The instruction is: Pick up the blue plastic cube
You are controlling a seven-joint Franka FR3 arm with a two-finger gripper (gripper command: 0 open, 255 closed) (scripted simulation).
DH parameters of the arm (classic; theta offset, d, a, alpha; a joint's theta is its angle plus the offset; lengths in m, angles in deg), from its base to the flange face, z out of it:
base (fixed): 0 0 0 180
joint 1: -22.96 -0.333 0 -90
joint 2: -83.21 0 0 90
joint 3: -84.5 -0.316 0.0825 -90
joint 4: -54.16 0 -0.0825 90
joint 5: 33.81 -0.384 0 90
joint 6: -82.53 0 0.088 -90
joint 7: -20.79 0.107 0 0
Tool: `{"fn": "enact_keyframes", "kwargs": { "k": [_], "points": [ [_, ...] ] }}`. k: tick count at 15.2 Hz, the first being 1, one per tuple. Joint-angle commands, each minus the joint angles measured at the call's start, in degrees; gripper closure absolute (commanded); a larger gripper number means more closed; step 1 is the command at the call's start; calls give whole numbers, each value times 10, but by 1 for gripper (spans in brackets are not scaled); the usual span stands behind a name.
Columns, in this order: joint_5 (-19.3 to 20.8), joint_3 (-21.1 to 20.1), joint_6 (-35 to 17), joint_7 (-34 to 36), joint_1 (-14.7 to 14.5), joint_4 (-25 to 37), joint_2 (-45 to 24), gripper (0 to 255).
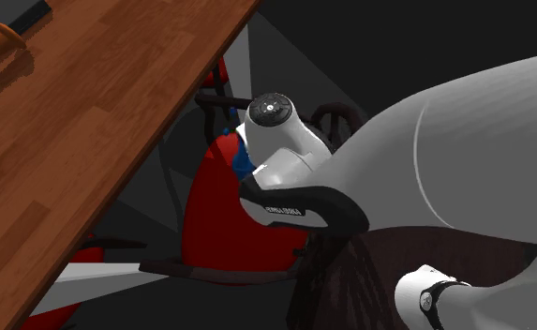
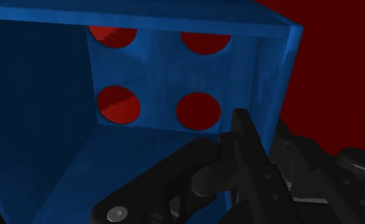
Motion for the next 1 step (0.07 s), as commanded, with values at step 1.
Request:
{"fn": "enact_keyframes", "kwargs": {
  "k": [1],
  "points": [
    [3,2,4,2,-1,0,6,255]
  ]
}}
